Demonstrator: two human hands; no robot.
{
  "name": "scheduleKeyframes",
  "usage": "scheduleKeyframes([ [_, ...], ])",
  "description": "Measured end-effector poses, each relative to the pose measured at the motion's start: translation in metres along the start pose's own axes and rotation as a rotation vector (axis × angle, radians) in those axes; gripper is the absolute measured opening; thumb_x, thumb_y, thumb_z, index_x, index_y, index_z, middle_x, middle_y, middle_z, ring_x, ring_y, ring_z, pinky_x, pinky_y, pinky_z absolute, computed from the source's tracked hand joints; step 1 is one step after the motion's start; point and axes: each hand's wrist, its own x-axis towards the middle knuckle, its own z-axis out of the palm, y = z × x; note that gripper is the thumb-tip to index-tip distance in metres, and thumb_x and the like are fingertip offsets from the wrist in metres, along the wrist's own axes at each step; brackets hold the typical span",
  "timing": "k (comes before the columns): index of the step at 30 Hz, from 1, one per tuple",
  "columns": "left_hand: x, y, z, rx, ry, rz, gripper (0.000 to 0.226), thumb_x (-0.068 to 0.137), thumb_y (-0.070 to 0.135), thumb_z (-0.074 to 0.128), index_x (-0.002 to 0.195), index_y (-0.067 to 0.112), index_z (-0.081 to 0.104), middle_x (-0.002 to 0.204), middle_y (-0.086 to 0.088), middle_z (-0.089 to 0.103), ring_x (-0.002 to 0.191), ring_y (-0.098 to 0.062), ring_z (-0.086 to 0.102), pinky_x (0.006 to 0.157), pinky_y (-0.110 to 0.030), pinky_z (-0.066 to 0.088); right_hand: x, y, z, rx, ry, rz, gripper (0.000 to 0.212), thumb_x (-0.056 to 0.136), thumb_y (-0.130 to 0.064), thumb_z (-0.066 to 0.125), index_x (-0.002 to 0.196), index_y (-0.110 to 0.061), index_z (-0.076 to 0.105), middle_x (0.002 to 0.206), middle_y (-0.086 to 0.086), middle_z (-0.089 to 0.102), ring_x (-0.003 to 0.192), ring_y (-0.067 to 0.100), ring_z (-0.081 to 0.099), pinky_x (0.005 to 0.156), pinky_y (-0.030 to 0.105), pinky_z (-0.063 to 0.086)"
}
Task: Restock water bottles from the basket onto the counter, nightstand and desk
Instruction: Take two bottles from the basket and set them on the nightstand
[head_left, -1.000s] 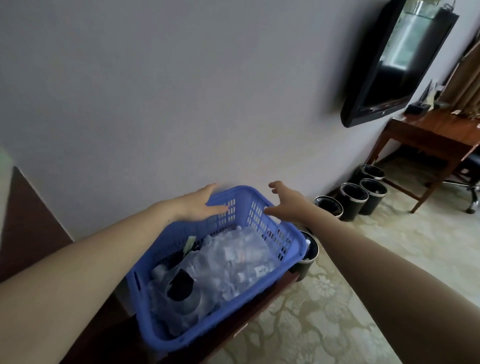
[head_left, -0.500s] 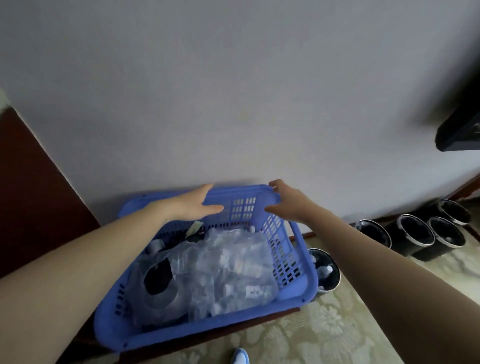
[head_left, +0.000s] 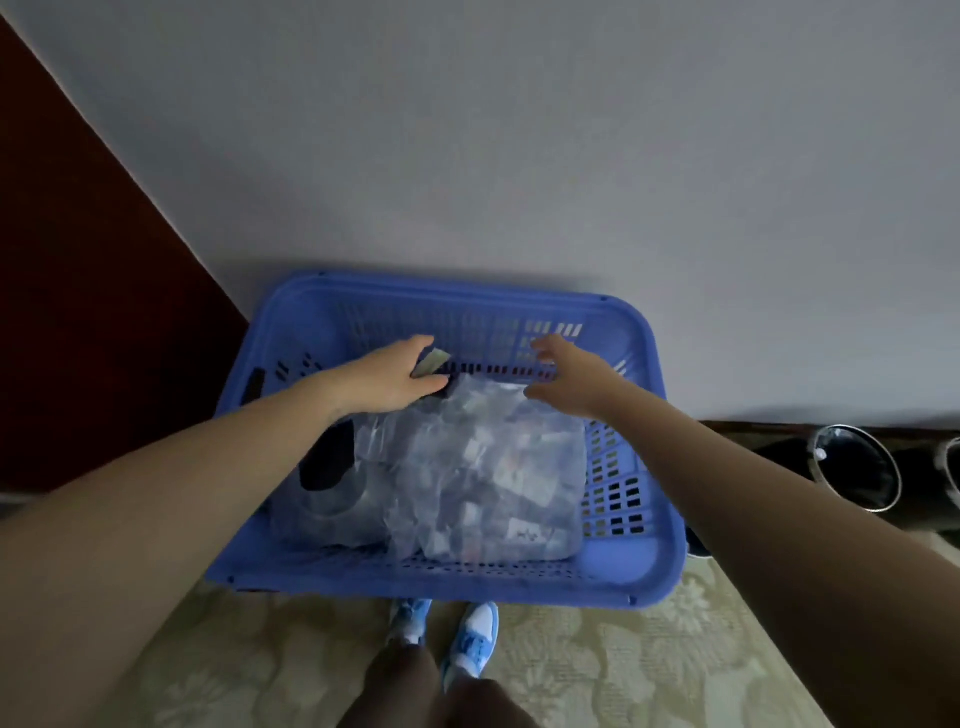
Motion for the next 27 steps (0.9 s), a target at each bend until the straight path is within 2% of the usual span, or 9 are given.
scheduleKeyframes([
  [4, 0.027, -0.032, 0.03, 0.053, 0.041, -0.065, 0.055, 0.102, 0.035, 0.045, 0.151, 0.016, 0.028, 0.134, -0.007, 0.051, 0.112, -0.024, 0.058, 0.088, -0.032, 0.045, 0.039, 0.012, 0.037, -0.059, -0.077, -0.006, 0.059, 0.091, -0.026, 0.064, 0.143, -0.011, 0.04, 0.145, 0.008, 0.048, 0.13, 0.028, 0.048, 0.106, 0.034, 0.036],
  [7, 0.055, -0.057, 0.048, 0.093, 0.006, -0.111, 0.052, 0.103, 0.033, 0.041, 0.15, 0.015, 0.03, 0.145, -0.009, 0.042, 0.113, -0.021, 0.057, 0.09, -0.031, 0.047, 0.07, 0.021, 0.061, -0.104, -0.144, -0.024, 0.055, 0.092, -0.025, 0.063, 0.14, -0.01, 0.043, 0.143, 0.01, 0.05, 0.13, 0.027, 0.048, 0.105, 0.034, 0.037],
  [10, 0.088, -0.072, 0.057, 0.08, 0.007, -0.114, 0.048, 0.104, 0.032, 0.037, 0.149, 0.016, 0.033, 0.129, -0.01, 0.056, 0.078, -0.011, 0.063, 0.058, -0.013, 0.044, 0.104, 0.024, 0.074, -0.134, -0.197, -0.048, 0.048, 0.095, -0.024, 0.057, 0.14, -0.013, 0.045, 0.143, 0.009, 0.05, 0.129, 0.027, 0.049, 0.101, 0.035, 0.039],
  [12, 0.103, -0.077, 0.058, 0.041, -0.018, -0.129, 0.044, 0.105, 0.033, 0.035, 0.145, 0.016, 0.039, 0.126, -0.009, 0.059, 0.089, -0.015, 0.064, 0.066, -0.018, 0.044, 0.121, 0.02, 0.08, -0.131, -0.184, -0.08, 0.041, 0.096, -0.021, 0.054, 0.136, -0.015, 0.05, 0.141, 0.008, 0.052, 0.128, 0.028, 0.05, 0.102, 0.037, 0.041],
  [13, 0.11, -0.081, 0.059, 0.052, -0.052, -0.136, 0.041, 0.105, 0.033, 0.034, 0.14, 0.015, 0.046, 0.125, -0.01, 0.06, 0.097, -0.02, 0.062, 0.075, -0.025, 0.046, 0.129, 0.016, 0.083, -0.127, -0.172, -0.098, 0.038, 0.096, -0.019, 0.052, 0.134, -0.015, 0.053, 0.139, 0.009, 0.055, 0.127, 0.029, 0.051, 0.102, 0.038, 0.042],
  [15, 0.117, -0.085, 0.062, 0.111, -0.143, -0.121, 0.033, 0.104, 0.03, 0.033, 0.108, 0.01, 0.059, 0.102, -0.013, 0.062, 0.083, -0.024, 0.057, 0.07, -0.034, 0.041, 0.143, 0.006, 0.09, -0.101, -0.155, -0.122, 0.036, 0.096, -0.013, 0.047, 0.13, -0.015, 0.058, 0.135, 0.009, 0.058, 0.125, 0.031, 0.052, 0.101, 0.038, 0.042],
  [18, 0.116, -0.074, 0.077, 0.095, -0.221, -0.051, 0.035, 0.101, 0.027, 0.036, 0.075, 0.01, 0.052, 0.074, -0.007, 0.056, 0.067, -0.022, 0.051, 0.061, -0.034, 0.036, 0.154, -0.011, 0.106, -0.144, -0.185, -0.165, 0.039, 0.092, -0.008, 0.044, 0.126, -0.018, 0.062, 0.131, 0.009, 0.061, 0.122, 0.03, 0.055, 0.101, 0.038, 0.044],
  [24, 0.111, -0.063, 0.097, -0.443, -0.478, -0.185, 0.014, 0.099, 0.022, 0.046, 0.098, 0.02, 0.06, 0.096, -0.004, 0.053, 0.087, -0.016, 0.047, 0.073, -0.029, 0.04, 0.156, -0.031, 0.131, -0.404, -0.467, -0.286, 0.032, 0.094, -0.018, 0.049, 0.123, -0.021, 0.063, 0.119, 0.014, 0.066, 0.11, 0.032, 0.061, 0.088, 0.037, 0.049],
  [27, 0.107, -0.068, 0.094, -0.796, -0.685, -0.335, 0.029, 0.1, 0.023, 0.049, 0.124, 0.01, 0.06, 0.098, -0.005, 0.064, 0.091, -0.017, 0.06, 0.079, -0.026, 0.05, 0.155, -0.032, 0.13, -0.572, -0.6, -0.303, 0.03, 0.097, -0.02, 0.049, 0.125, -0.019, 0.059, 0.12, 0.009, 0.064, 0.112, 0.027, 0.059, 0.092, 0.04, 0.045],
])
